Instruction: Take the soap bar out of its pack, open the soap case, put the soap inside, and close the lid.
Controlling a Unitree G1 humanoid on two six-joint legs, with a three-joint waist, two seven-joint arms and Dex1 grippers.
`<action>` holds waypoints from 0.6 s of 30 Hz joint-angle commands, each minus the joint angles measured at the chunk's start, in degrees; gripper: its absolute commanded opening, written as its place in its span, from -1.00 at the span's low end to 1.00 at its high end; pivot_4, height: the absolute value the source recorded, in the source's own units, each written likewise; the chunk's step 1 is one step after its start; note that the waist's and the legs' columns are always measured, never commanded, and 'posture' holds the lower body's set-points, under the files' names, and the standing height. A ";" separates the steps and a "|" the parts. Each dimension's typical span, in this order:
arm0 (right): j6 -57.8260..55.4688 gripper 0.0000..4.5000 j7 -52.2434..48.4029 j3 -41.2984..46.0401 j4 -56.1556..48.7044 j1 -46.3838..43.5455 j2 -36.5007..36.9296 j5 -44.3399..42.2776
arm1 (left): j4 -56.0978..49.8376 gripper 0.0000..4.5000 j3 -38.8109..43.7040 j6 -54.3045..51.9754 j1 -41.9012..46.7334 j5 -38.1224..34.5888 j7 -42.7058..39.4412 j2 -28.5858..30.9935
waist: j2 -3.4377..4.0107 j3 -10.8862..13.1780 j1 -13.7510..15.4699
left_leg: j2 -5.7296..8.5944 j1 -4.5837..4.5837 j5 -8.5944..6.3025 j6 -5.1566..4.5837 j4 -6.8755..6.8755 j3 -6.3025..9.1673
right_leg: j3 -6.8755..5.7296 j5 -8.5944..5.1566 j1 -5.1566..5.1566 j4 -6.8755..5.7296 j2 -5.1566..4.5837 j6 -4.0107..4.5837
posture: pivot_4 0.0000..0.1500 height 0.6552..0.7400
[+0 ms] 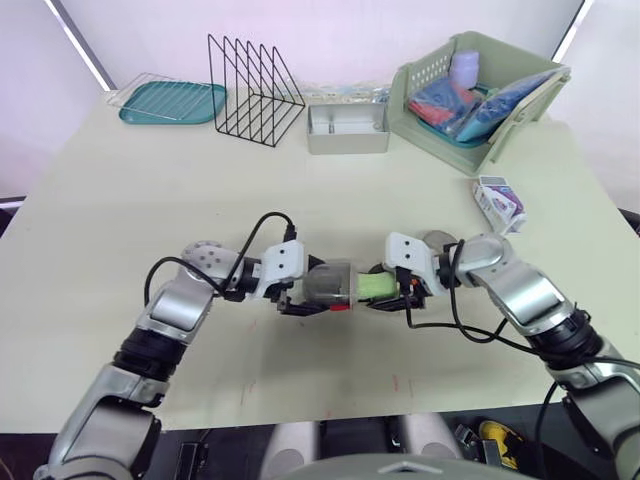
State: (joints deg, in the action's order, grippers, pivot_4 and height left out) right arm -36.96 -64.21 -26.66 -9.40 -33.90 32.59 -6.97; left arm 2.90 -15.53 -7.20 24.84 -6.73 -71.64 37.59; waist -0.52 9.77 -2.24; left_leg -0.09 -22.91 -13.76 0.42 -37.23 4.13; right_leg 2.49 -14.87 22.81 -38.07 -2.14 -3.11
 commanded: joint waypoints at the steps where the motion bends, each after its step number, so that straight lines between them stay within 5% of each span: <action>1: -2.36 0.10 0.79 -0.64 -2.09 -1.90 -0.57 0.40 | -1.57 0.55 -0.05 0.15 2.21 -0.20 1.82 -2.38 | 0.00 0.00 0.03 | 0.00 -0.01 0.00 0.00 -0.01 0.01 | 0.00 0.00 0.00 0.00 0.00 0.00 | 1.00 1.00; 7: -5.45 0.10 1.18 -0.42 -4.14 -2.05 -0.17 -0.04 | -2.16 0.55 -0.04 -1.49 2.28 -0.17 4.25 -5.36 | 0.00 0.00 0.01 | 0.01 -0.01 0.00 0.00 -0.01 0.03 | -0.01 0.00 0.00 0.00 0.00 0.00 | 1.00 1.00; 8: -5.75 0.46 1.14 -0.23 -4.40 -2.00 0.06 -0.13 | -2.10 0.55 -0.14 -1.47 2.24 0.00 4.32 -5.49 | 0.00 0.00 0.02 | 0.01 -0.01 0.00 0.00 0.00 0.03 | -0.01 0.00 0.00 0.00 0.00 0.00 | 1.00 1.00; 11: -5.56 0.92 0.02 1.05 -5.25 -1.14 2.20 -0.73 | -2.08 0.55 -0.44 -1.29 1.98 0.39 4.34 -5.83 | 0.00 0.00 0.21 | 0.02 -0.01 0.00 0.00 -0.01 0.03 | -0.01 0.00 0.00 0.00 -0.02 0.00 | 1.00 1.00; 18: -2.06 0.99 -0.75 3.27 -4.21 -0.07 6.89 0.00 | -1.01 0.55 -1.04 -0.38 2.36 1.38 4.37 -6.70 | 0.00 0.00 0.18 | 0.03 -0.02 0.00 0.00 -0.01 0.03 | -0.02 0.00 -0.01 0.01 -0.03 0.00 | 1.00 1.00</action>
State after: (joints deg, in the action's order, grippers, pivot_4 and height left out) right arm -40.42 -64.36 -24.53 -12.35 -34.10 38.73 -6.67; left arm 3.32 -17.33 -9.02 25.89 -4.71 -68.20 31.16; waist -0.52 9.77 -2.05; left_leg -0.06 -22.94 -13.76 0.42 -37.25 4.15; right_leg 2.48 -14.87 22.81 -38.06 -2.17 -3.11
